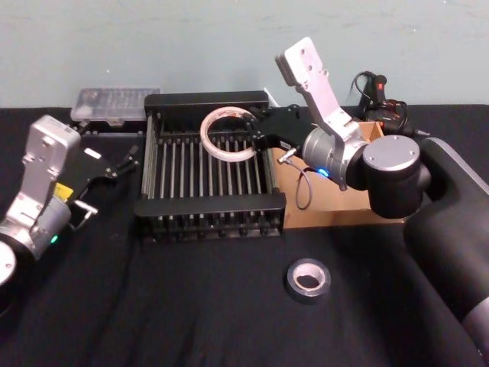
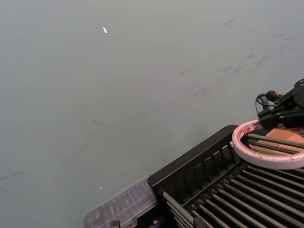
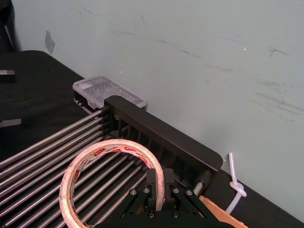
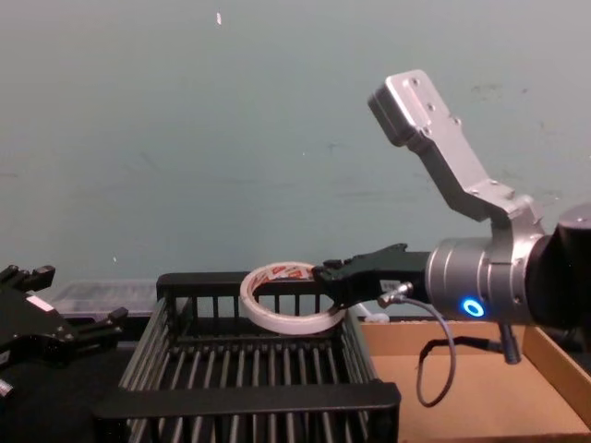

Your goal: Pick up the white tape and place it into the black box , Pick up the silver tape and place it into the brown box.

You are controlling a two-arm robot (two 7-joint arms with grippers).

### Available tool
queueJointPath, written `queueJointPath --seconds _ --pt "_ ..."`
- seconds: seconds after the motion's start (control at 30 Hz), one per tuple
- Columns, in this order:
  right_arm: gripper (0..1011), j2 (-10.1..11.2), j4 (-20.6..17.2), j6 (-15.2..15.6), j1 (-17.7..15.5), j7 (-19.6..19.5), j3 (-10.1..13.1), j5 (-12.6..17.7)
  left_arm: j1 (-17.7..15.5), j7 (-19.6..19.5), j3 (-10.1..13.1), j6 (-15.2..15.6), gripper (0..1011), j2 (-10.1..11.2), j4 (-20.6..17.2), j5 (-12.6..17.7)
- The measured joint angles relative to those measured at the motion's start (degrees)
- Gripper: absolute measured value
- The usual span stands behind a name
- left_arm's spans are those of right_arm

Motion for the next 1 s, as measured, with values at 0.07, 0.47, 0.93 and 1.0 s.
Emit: queueJointPath --seconds 0.07,0.47,0.93,1.0 --pt "104 -0.4 0.7 -0.1 0.3 0.0 0.0 -0.2 0.0 0.0 0.0 0.0 1001 0.0 0.0 0.0" --pt "104 -0.6 1.1 -0.3 0.5 -0.1 0.0 -0.3 0.0 0.0 0.0 0.0 1001 0.0 0.0 0.0" --pt "104 -0.5 0.9 -0.3 0.4 -0.1 0.0 -0.3 0.0 0.0 0.0 0.0 1001 0.0 0.0 0.0" --pt "106 -0.5 0.9 -0.3 0.4 -0.1 0.0 -0.2 0.0 0.0 0.0 0.0 1001 0.0 0.0 0.0"
